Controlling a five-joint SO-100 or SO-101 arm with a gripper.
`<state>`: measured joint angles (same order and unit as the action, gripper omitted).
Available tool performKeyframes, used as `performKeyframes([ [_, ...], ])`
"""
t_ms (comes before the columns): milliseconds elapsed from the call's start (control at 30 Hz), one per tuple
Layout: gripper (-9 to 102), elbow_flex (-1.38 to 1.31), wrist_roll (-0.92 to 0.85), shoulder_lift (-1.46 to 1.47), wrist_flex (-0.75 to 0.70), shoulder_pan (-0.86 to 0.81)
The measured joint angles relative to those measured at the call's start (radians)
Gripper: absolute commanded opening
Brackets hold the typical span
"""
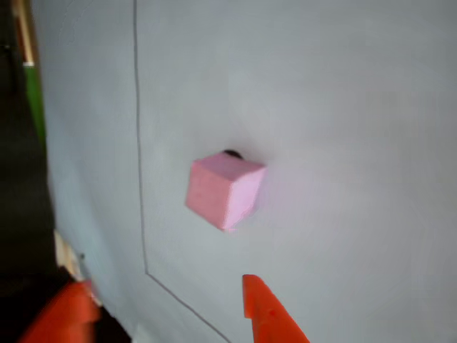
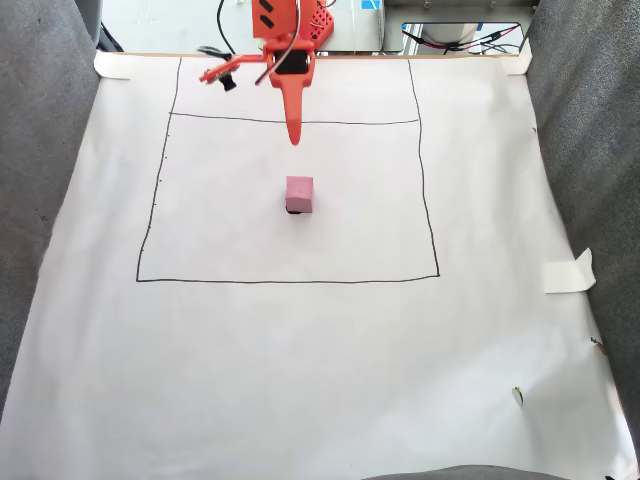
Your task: Grasp the colored block, Place it on the black dot, and then return the arm to the default position.
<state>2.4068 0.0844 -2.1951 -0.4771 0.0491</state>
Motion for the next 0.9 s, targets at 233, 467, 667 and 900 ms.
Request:
performKeyframes([
  [233, 0, 0.204, 0.015, -0.367, -0.052, -0.031],
  [467, 0, 0.482, -0.067, -0.684, -0.008, -0.026],
  [667, 0, 0.549, -0.077, -0.767, -0.008, -0.037],
  [900, 0, 0.640, -0.106, -0.911, -0.077, -0.043],
])
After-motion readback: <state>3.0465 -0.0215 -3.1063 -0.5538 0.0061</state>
